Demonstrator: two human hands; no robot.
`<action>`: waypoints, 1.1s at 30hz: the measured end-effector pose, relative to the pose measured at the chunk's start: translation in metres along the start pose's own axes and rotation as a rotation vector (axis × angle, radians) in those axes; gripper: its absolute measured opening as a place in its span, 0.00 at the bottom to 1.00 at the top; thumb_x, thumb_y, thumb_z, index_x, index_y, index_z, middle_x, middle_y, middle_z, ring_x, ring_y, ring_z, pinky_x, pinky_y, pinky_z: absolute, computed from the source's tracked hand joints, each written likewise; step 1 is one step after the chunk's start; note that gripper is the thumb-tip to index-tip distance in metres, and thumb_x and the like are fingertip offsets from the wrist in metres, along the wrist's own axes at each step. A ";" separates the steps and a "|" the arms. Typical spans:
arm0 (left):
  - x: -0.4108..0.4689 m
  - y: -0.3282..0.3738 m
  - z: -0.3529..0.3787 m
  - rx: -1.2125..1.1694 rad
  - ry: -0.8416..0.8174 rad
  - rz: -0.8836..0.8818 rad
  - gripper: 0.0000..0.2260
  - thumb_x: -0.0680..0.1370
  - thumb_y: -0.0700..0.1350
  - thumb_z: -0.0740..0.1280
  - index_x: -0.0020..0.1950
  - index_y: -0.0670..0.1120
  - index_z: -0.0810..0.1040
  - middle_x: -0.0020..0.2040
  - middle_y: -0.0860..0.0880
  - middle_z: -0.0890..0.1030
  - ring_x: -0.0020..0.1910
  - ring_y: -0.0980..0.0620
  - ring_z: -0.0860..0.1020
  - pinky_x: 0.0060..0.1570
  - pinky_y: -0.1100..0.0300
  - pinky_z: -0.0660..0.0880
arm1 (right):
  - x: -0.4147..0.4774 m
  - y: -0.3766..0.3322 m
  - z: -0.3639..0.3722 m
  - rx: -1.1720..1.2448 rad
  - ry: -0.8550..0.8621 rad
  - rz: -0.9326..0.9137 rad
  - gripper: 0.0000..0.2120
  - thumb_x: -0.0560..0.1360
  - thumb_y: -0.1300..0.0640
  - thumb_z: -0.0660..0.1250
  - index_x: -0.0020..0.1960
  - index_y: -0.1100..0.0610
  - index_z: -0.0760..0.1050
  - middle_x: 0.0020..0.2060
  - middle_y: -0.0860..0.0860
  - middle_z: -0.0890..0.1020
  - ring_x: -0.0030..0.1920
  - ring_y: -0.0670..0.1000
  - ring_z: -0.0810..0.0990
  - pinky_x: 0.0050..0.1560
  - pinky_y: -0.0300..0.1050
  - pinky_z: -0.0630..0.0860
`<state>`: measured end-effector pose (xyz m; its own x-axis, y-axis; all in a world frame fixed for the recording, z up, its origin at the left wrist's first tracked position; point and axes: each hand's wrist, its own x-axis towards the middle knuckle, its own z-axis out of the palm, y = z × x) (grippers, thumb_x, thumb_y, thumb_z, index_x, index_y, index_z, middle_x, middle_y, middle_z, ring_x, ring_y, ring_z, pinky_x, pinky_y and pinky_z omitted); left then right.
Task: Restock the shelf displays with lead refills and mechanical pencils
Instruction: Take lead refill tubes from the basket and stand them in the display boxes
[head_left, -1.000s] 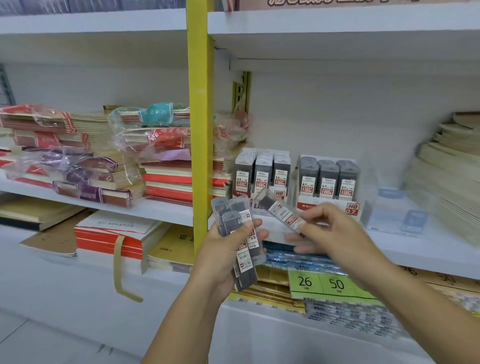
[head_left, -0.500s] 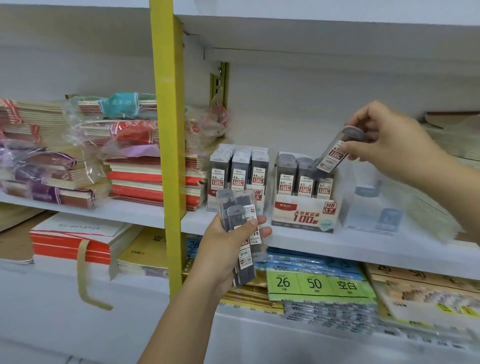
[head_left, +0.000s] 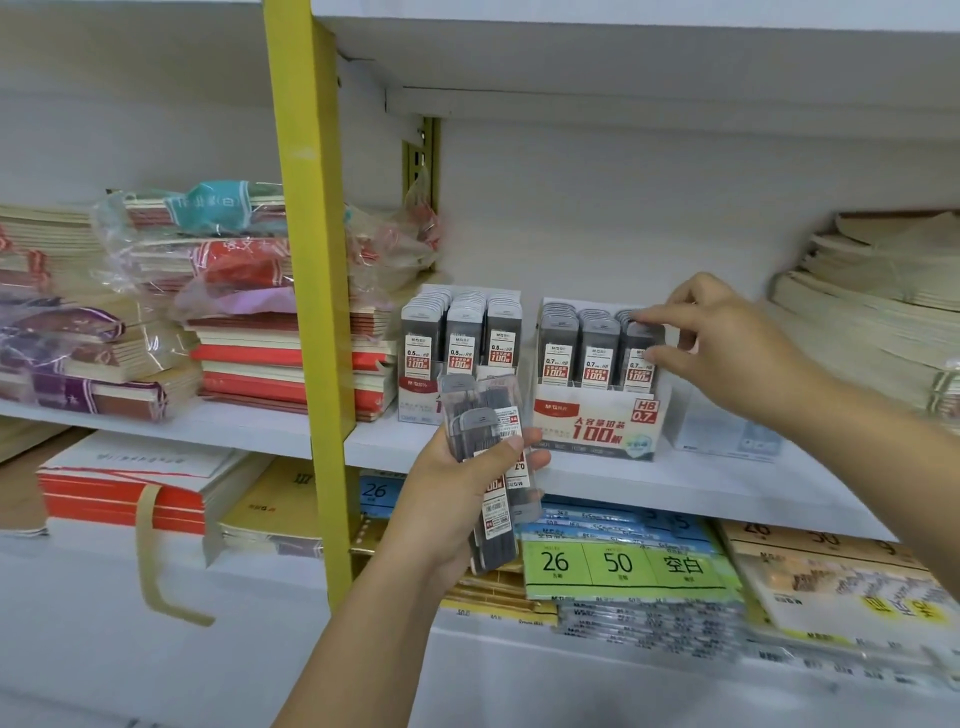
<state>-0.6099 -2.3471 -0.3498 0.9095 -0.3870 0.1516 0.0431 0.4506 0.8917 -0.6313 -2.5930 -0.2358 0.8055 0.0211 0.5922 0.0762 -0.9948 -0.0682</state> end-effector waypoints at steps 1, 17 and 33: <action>-0.001 0.000 0.001 0.005 -0.002 -0.003 0.11 0.78 0.39 0.70 0.60 0.46 0.78 0.51 0.46 0.87 0.50 0.48 0.86 0.37 0.54 0.83 | -0.007 -0.004 0.001 -0.008 0.051 0.003 0.20 0.76 0.57 0.69 0.67 0.52 0.75 0.50 0.45 0.69 0.42 0.45 0.70 0.46 0.38 0.65; -0.018 -0.013 0.009 0.067 0.006 -0.077 0.12 0.77 0.40 0.71 0.61 0.46 0.80 0.53 0.44 0.87 0.53 0.45 0.85 0.45 0.52 0.83 | -0.111 -0.077 0.058 1.078 -0.202 0.427 0.08 0.76 0.63 0.68 0.52 0.51 0.79 0.40 0.52 0.82 0.39 0.54 0.84 0.42 0.48 0.83; -0.020 -0.015 0.008 0.193 0.062 -0.065 0.11 0.77 0.41 0.73 0.58 0.50 0.78 0.51 0.48 0.87 0.48 0.50 0.86 0.38 0.60 0.81 | -0.111 -0.054 0.037 1.174 -0.001 0.401 0.11 0.79 0.59 0.64 0.57 0.48 0.79 0.40 0.52 0.85 0.36 0.50 0.83 0.36 0.39 0.80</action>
<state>-0.6323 -2.3529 -0.3629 0.9313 -0.3576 0.0695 0.0284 0.2616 0.9648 -0.7036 -2.5379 -0.3277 0.8939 -0.2635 0.3627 0.3036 -0.2393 -0.9222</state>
